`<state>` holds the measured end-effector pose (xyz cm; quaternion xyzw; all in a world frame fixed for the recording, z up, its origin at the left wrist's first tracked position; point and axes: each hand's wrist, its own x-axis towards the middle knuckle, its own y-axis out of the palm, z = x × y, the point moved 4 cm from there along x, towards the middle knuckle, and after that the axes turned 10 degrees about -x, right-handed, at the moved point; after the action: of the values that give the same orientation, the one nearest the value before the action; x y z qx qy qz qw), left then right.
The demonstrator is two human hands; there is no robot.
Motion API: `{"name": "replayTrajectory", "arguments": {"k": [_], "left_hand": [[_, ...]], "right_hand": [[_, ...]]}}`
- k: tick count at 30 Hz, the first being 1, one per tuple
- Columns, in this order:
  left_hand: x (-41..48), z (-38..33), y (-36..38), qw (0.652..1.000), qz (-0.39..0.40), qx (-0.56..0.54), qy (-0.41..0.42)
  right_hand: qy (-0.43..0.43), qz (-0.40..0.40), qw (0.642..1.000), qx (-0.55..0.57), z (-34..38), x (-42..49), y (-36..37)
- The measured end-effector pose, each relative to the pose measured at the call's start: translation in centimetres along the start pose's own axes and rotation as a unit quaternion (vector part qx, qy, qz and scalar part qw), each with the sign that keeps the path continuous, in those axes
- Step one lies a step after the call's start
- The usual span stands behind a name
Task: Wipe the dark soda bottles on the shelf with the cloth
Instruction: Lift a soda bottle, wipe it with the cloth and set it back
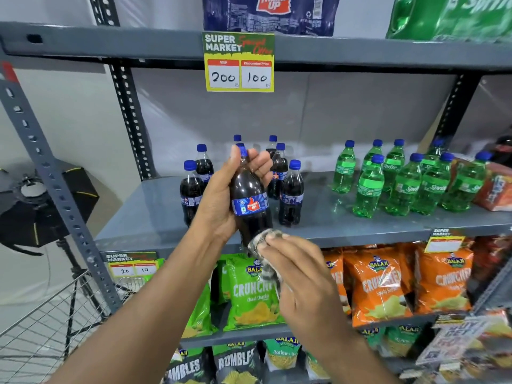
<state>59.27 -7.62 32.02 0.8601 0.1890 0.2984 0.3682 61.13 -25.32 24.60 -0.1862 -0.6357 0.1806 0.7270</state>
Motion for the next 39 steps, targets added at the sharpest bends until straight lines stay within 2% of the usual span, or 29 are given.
{"name": "replayTrajectory", "arguments": {"k": [2,6,8,11,17,19,21,23,25,28,32,33,34,35,37,38,39], "left_hand": [[-0.3,0.2,-0.1,1.000,0.007,-0.005,-0.009],[-0.6,0.8,0.7,1.000,0.021,-0.002,-0.016],[-0.7,0.8,1.0,1.000,0.016,-0.010,-0.014],[-0.5,0.3,1.0,0.999,-0.002,-0.036,-0.006],[-0.3,-0.4,0.8,0.993,-0.024,-0.119,0.007],[-0.1,-0.2,0.7,0.989,-0.028,-0.142,0.009],[0.0,0.0,1.2,0.989,-0.013,-0.145,0.009],[0.1,-0.1,1.6,0.989,-0.005,-0.147,0.013],[0.1,-0.2,1.9,0.989,0.001,-0.146,0.020],[0.2,-0.4,1.7,0.991,-0.008,-0.131,0.033],[0.3,-0.2,1.8,0.993,-0.005,-0.116,0.033],[0.3,-0.1,1.9,0.993,-0.002,-0.112,0.032],[0.2,-0.1,2.0,0.994,0.002,-0.107,0.032],[0.2,-0.2,1.9,0.994,0.003,-0.101,0.034],[0.1,-0.4,1.7,0.997,-0.002,-0.064,0.036],[0.0,-0.5,1.5,0.999,-0.005,-0.035,0.039],[-0.2,-0.4,1.4,0.999,-0.007,-0.003,0.041]], "right_hand": [[0.008,-0.010,1.000,0.015,-0.2,0.0,-0.2],[0.129,-0.042,0.984,0.115,-1.3,2.0,-0.7],[0.163,-0.051,0.974,0.149,-1.5,2.4,-1.0],[0.143,-0.057,0.978,0.138,-1.0,1.1,-1.2],[0.018,-0.086,0.994,0.072,0.4,-1.7,-1.0],[0.011,-0.083,0.993,0.079,0.6,-2.1,-0.5],[0.089,-0.098,0.982,0.134,0.1,-2.2,-0.4],[0.194,-0.130,0.955,0.184,-0.6,-1.8,-0.9],[0.249,-0.152,0.936,0.196,-0.8,-1.3,-1.6],[0.262,-0.133,0.934,0.204,-0.3,-1.3,-1.4],[0.189,-0.054,0.957,0.215,2.0,-3.0,0.3],[0.216,-0.044,0.948,0.230,2.1,-3.3,0.4],[0.278,-0.037,0.926,0.253,1.8,-3.7,0.4],[0.369,-0.030,0.881,0.295,1.3,-3.8,0.6],[0.543,-0.039,0.723,0.426,-0.3,-4.2,1.3],[0.582,-0.045,0.659,0.475,-0.9,-3.9,1.5],[0.596,-0.042,0.627,0.500,-1.3,-3.3,1.4]]}}
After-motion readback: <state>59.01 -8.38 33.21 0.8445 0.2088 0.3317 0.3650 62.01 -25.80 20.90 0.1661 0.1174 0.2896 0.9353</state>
